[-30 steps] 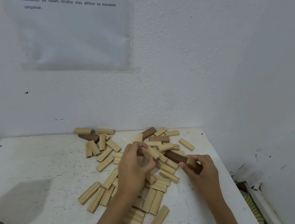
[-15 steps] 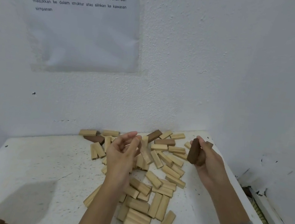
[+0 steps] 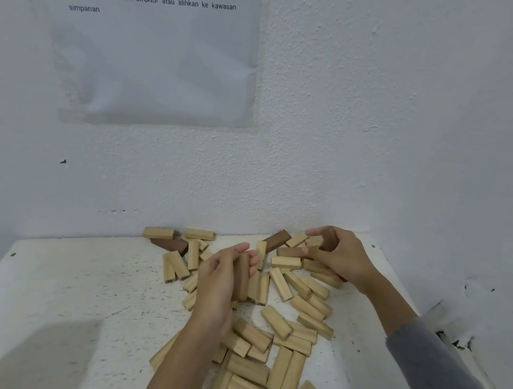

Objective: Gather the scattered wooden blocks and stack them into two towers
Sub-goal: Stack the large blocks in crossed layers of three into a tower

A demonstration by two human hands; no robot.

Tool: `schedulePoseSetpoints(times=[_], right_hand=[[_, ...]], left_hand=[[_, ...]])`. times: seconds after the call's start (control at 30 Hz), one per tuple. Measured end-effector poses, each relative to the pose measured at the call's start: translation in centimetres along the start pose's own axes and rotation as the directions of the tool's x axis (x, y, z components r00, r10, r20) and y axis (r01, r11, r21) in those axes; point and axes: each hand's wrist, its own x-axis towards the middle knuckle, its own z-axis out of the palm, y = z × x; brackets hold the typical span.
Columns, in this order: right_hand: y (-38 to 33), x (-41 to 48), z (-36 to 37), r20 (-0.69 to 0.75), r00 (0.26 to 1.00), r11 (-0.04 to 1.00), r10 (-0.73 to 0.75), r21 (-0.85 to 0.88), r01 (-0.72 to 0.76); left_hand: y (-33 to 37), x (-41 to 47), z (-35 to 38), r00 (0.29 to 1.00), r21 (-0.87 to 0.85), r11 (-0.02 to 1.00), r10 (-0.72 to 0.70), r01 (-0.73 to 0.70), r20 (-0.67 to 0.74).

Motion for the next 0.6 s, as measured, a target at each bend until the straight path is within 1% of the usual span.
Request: schedulePoseSetpoints(times=[0.03, 0.07, 0.23, 0.37, 0.43, 0.5, 0.6], right_hand=[[0.3, 0.3, 0.1, 0.009, 0.999, 0.995, -0.037, -0.094, 0.038], [0.5, 0.6, 0.2, 0.022, 0.998, 0.987, -0.054, -0.153, 0.057], [0.8, 0.7, 0.8, 0.084, 0.996, 0.967, -0.039, -0.247, 0.058], [0.7, 0.0, 1.1, 0.029, 0.999, 0.980, -0.045, -0.192, 0.050], [0.6, -0.4, 1.2, 0.013, 0.999, 0.985, -0.044, -0.164, 0.046], [0.5, -0.8, 1.6, -0.037, 0.998, 0.993, -0.042, -0.113, 0.038], [0.2, -1.5, 2.0, -0.125, 0.992, 0.999, -0.029, -0.038, 0.024]], left_hand=[[0.0, 0.0, 0.0, 1.000, -0.003, 1.000, 0.000, 0.000, 0.008], [0.0, 0.0, -0.1, 1.000, -0.005, 1.000, 0.002, -0.002, 0.015], [-0.1, 0.1, -0.4, 0.999, -0.011, 1.000, 0.012, -0.012, 0.050], [-0.1, -0.1, -0.6, 0.997, 0.048, 0.998, 0.035, -0.039, 0.071], [-0.3, -0.1, -1.0, 0.996, 0.138, 0.988, 0.057, -0.066, 0.070], [-0.6, -0.2, -1.4, 0.995, 0.210, 0.974, 0.067, -0.083, 0.078], [-0.6, -0.5, -1.7, 0.996, 0.165, 0.985, 0.044, -0.057, 0.083]])
